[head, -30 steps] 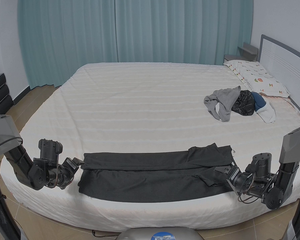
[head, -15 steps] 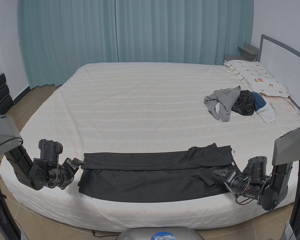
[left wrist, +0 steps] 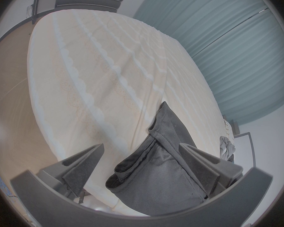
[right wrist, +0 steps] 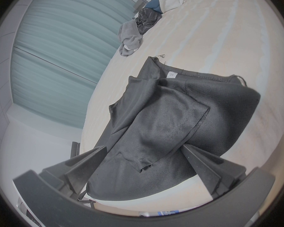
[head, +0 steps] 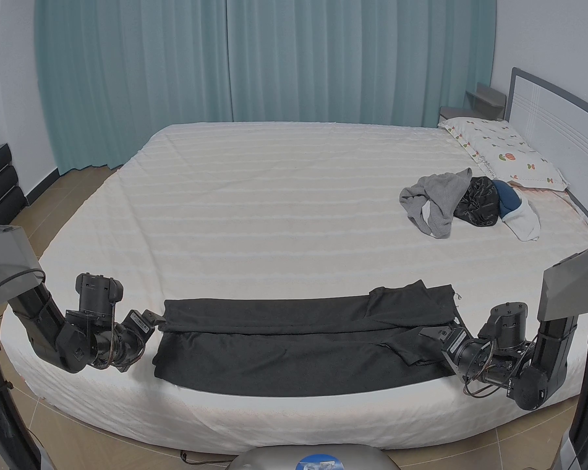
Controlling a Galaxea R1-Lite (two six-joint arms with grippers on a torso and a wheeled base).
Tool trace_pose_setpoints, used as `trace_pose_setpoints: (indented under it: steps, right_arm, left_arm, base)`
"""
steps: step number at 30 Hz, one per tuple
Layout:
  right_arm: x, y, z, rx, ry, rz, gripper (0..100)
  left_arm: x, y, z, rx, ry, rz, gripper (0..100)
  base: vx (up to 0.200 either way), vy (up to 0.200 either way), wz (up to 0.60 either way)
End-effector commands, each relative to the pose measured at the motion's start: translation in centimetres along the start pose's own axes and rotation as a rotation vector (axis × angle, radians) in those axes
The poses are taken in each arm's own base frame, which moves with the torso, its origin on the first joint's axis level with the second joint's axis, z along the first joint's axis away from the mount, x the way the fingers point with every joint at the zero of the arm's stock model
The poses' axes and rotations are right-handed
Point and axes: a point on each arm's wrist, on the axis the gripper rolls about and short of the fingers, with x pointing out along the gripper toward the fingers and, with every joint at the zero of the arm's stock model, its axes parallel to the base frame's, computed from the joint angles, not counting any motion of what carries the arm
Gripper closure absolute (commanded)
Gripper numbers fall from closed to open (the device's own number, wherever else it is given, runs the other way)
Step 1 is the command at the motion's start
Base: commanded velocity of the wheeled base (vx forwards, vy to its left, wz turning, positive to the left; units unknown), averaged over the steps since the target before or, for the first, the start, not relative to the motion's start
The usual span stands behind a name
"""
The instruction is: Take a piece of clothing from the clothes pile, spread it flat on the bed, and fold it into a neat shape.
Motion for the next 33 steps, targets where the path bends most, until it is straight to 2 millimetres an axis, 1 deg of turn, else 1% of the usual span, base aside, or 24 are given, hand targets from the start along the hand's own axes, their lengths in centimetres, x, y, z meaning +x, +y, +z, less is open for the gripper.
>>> trace_pose_setpoints:
  steps: [1, 4, 5, 9, 18, 19, 28, 33]
  right_arm:
    - [-0.7, 0.6, 0.1, -0.004, -0.01, 0.025, 0]
    - [-0.3, 0.5, 0.1, -0.002, -0.006, 0.019, 0]
    - [0.2, -0.1, -0.2, 0.0, 0.006, -0.001, 0]
    - [1.2, -0.6, -0.4, 0.004, 0.014, -0.017, 0]
    - [2.0, -0.9, -0.1, 0.013, 0.004, -0.024, 0]
    - [2.1, -0.9, -0.1, 0.014, 0.003, -0.024, 100]
    - [1.7, -0.8, -0.1, 0.035, -0.018, -0.036, 100]
    - [1.1, -0.7, -0.2, 0.037, -0.017, -0.037, 100]
  left_arm:
    - [0.0, 0.0, 0.0, -0.001, -0.001, 0.001, 0]
    - [0.0, 0.0, 0.0, 0.0, 0.0, 0.001, 0]
    - [0.0, 0.0, 0.1, -0.003, -0.002, 0.0, 0]
    - [0.1, 0.1, -0.1, 0.001, 0.003, 0.004, 0]
    - [0.2, 0.2, -0.1, 0.0, 0.005, 0.008, 0]
    - [0.2, 0.2, -0.1, 0.0, 0.005, 0.008, 0]
    - [0.2, 0.3, -0.2, 0.001, 0.009, 0.015, 0]
    - [0.2, 0.4, -0.2, -0.001, 0.008, 0.015, 0]
  base:
    - [0.0, 0.0, 0.0]
    - [0.0, 0.0, 0.0]
    - [0.0, 0.0, 0.0]
    - [0.0, 0.0, 0.0]
    - [0.0, 0.0, 0.0]
    - [0.0, 0.0, 0.0]
    - [0.0, 0.0, 0.0]
    - [0.0, 0.0, 0.0]
